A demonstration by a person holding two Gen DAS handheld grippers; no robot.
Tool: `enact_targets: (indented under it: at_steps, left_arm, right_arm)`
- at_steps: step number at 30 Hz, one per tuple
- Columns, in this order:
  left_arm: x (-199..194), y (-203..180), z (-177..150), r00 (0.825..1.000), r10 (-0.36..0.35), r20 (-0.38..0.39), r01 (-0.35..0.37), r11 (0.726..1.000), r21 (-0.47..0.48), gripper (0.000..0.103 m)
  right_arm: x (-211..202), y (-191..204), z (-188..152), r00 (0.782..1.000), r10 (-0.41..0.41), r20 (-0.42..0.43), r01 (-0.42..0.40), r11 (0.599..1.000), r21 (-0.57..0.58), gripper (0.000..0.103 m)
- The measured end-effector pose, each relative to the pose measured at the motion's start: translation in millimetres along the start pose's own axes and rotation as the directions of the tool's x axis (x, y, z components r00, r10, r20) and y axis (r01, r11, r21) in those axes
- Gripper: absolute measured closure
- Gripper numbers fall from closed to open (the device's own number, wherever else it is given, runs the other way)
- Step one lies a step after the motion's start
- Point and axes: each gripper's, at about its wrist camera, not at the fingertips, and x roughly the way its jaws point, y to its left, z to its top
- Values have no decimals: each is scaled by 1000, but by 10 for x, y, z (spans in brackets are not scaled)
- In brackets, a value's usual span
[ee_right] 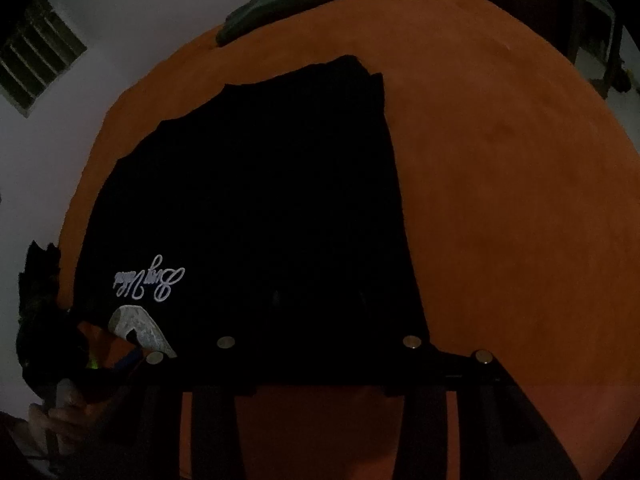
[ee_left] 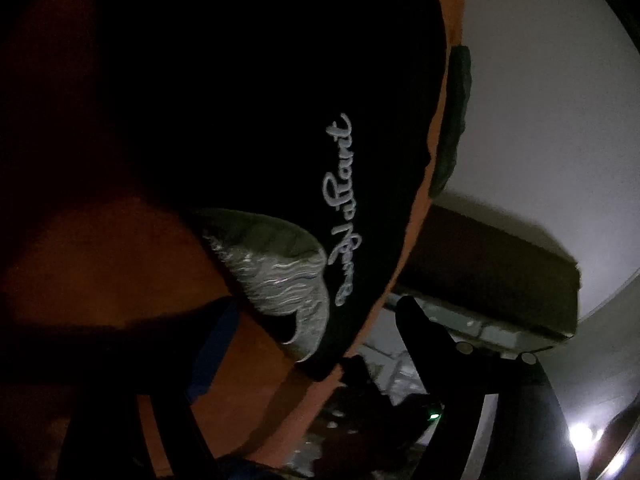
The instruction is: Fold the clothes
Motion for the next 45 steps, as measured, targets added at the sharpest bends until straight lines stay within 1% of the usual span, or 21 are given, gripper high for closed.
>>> enact_targets:
  at_steps: [5, 9, 12, 16, 18, 19, 22, 24, 25, 27, 28, 30, 32, 33, 34, 37, 39, 40, 42, 43, 45]
  left_arm:
    - [25, -36, 10, 1000, 15, 9, -15, 1000, 2, 23]
    - [62, -48, 3, 1000, 20, 8, -20, 1000, 23, 23]
    - [84, -51, 14, 1000, 21, -4, -20, 999, 30, 22]
    - [135, -18, 147, 995, 21, -101, -23, 999, -22, 21]
    - [189, -46, 156, 992, 57, -110, -59, 998, -18, 21]
    - [217, -61, 159, 991, 76, -114, -78, 997, -15, 21]
    - [320, -173, 133, 978, 167, -125, -167, 986, 15, 21]
    - [387, -282, 118, 958, 252, -136, -249, 968, 41, 21]
    - [423, -346, 124, 939, 309, -150, -304, 951, 59, 21]
    - [497, -476, 138, 890, 422, -175, -411, 907, 97, 21]
    - [576, -545, 132, 861, 472, -188, -447, 880, 164, 21]
    - [738, -683, 119, 796, 570, -202, -504, 810, 300, 21]
    - [854, -720, 95, 768, 616, -177, -542, 772, 332, 21]
    - [858, -702, 101, 776, 612, -154, -554, 777, 300, 21]
    - [816, -660, 108, 801, 587, -115, -552, 800, 236, 21]
    - [691, -602, 91, 853, 521, -32, -514, 849, 122, 21]
    - [649, -575, 60, 872, 489, 1, -486, 867, 107, 21]
    - [658, -574, 50, 874, 485, 9, -482, 866, 134, 21]
    - [719, -628, 19, 863, 504, 18, -496, 842, 214, 21]
    - [708, -625, 16, 869, 494, 33, -490, 848, 204, 21]
    - [605, -561, -9, 910, 403, 93, -411, 905, 106, 21]
  right_arm:
    - [-22, -23, -7, 1000, 16, 9, -16, 1000, 23, 64]
    - [-177, -30, 12, 999, 22, 45, -23, 999, 34, 64]
    - [-600, -171, 20, 991, -5, 132, -8, 996, 93, 64]
    - [-1267, -486, 128, 972, -27, 232, -20, 980, 198, 64]
    - [-1515, -584, 233, 970, -33, 241, -19, 978, 210, 52]
    - [-1575, -597, 285, 973, -36, 229, -12, 979, 206, 42]
    - [-1662, -563, 433, 983, -38, 181, 8, 986, 165, 41]
    - [-1580, -435, 504, 990, -32, 141, 17, 994, 104, 41]
    - [-1509, -345, 532, 992, -18, 122, 9, 997, 74, 41]
    - [-1353, -166, 586, 996, 26, 88, -28, 999, 19, 41]
    - [-1264, -93, 603, 996, 47, 78, -47, 999, -2, 41]
    - [-1100, 22, 633, 995, 81, 61, -79, 996, -40, 41]
    - [-883, 127, 651, 993, 113, 38, -110, 991, -71, 41]
    - [-789, 175, 638, 991, 131, 31, -128, 989, -78, 41]
    - [-703, 203, 623, 988, 155, 24, -153, 985, -79, 41]
    - [-502, 259, 643, 978, 209, 2, -208, 974, -87, 41]
    - [-372, 304, 744, 976, 217, -18, -218, 969, -114, 41]
    - [-308, 327, 795, 975, 220, -28, -222, 967, -127, 41]
    - [-226, 349, 941, 977, 210, -28, -212, 967, -142, 41]
    - [-189, 362, 1027, 976, 215, -27, -216, 965, -149, 41]
    - [-150, 377, 1169, 974, 225, -21, -226, 959, -169, 41]
